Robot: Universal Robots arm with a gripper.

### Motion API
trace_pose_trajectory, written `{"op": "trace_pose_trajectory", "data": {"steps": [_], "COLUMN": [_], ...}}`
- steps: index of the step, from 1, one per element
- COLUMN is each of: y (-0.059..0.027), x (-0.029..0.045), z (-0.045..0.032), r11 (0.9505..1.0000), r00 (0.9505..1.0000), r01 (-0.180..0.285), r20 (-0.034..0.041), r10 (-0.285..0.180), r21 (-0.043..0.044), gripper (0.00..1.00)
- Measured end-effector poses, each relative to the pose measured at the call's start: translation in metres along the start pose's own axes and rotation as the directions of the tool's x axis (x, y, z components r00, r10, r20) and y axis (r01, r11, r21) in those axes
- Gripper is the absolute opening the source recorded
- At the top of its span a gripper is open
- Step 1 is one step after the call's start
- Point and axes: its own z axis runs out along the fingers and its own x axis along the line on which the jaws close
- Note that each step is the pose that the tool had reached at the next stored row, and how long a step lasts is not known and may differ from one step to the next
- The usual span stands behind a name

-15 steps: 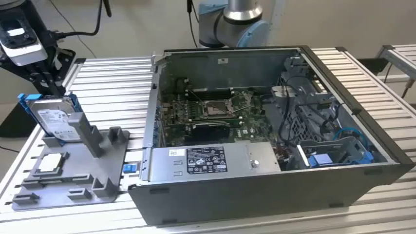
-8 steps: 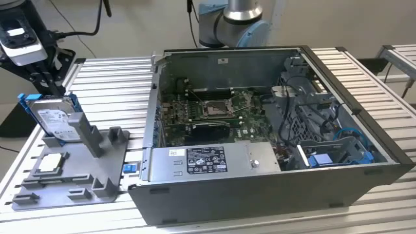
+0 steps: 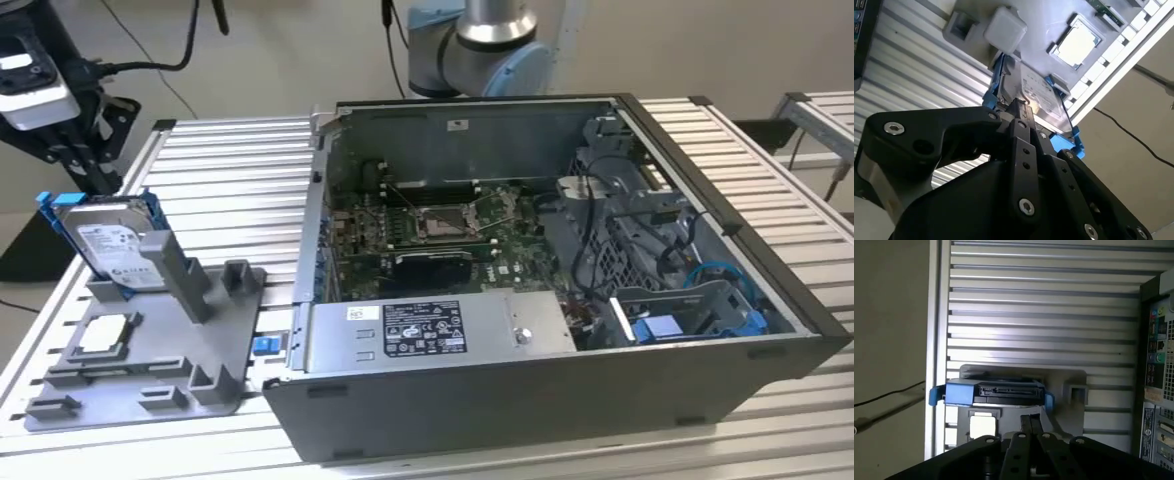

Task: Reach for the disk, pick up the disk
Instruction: 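Reach for the disk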

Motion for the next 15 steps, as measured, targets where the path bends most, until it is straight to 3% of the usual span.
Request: {"op": "trace_pose_trajectory", "data": {"steps": [12,15], "y": [0.0209,0.0235], "x": [0.0430,0.0495], "z": [0.0012,0.0014], "r11": [1.0000,1.0000], "r00": [1.0000,1.0000], "r01": [0.000,0.000], "r20": [0.0000,0.0000], "r10": [0.000,0.000], "r21": [0.0000,0.0000], "gripper": [0.00,0.00]}}
